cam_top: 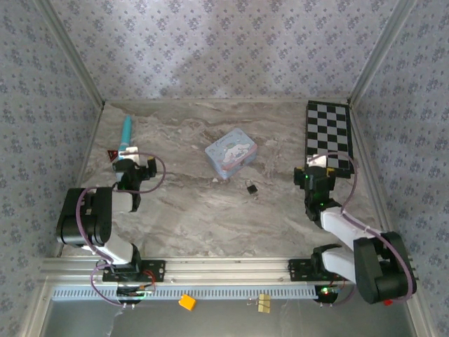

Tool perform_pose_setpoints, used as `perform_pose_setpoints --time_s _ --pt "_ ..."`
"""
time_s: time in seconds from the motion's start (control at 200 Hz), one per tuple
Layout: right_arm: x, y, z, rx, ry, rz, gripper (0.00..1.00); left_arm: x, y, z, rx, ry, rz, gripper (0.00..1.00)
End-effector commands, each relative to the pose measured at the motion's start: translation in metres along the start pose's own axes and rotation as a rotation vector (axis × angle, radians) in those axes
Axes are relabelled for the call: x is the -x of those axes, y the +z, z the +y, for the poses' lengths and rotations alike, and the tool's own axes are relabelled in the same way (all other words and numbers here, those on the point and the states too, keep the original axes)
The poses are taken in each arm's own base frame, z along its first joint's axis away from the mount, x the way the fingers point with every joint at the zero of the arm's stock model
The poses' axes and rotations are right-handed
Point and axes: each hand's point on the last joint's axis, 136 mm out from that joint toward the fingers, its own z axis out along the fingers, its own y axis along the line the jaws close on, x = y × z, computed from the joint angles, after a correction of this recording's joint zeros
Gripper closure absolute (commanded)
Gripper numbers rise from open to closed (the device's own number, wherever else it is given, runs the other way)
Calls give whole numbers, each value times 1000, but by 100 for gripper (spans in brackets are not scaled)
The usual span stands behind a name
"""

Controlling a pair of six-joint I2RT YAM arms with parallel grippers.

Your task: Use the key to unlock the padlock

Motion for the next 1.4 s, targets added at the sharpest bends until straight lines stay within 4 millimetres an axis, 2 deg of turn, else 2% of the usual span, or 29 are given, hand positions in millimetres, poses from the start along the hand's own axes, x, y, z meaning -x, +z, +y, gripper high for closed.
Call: perform_pose_setpoints --time_s 0.0,0.095,0.245,0.36,0.55,0.65,0.665,0.69,1.024,1.394 --pt "24 8 -2 5 21 -88 10 8 -1 -3 -12 -15 -18 0" --pt "17 18 0 26 36 -88 10 8 -1 -3 -11 -13 -19 0" --pt "25 28 6 71 11 -140 9 8 -1 -3 -10 -12 -19 0" --pt "17 40 2 95 48 -148 10 8 -1 -3 -8 -12 -20 0" --pt "6 55 10 115 29 -119 9 8 -1 -3 -5 -11 -20 0" --pt "6 58 7 106 39 -101 9 8 -1 -3 -6 -11 -21 0" --pt "6 58 6 100 41 -101 3 8 -1 -3 -6 -11 -20 0" --pt "6 59 6 100 43 -92 1 8 -1 -3 -7 -10 -20 0" --pt "6 60 -4 52 72 -88 1 8 -1 -3 -2 -10 -21 0" --pt "5 63 -3 83 88 -71 1 8 -1 -4 -5 -8 -21 0"
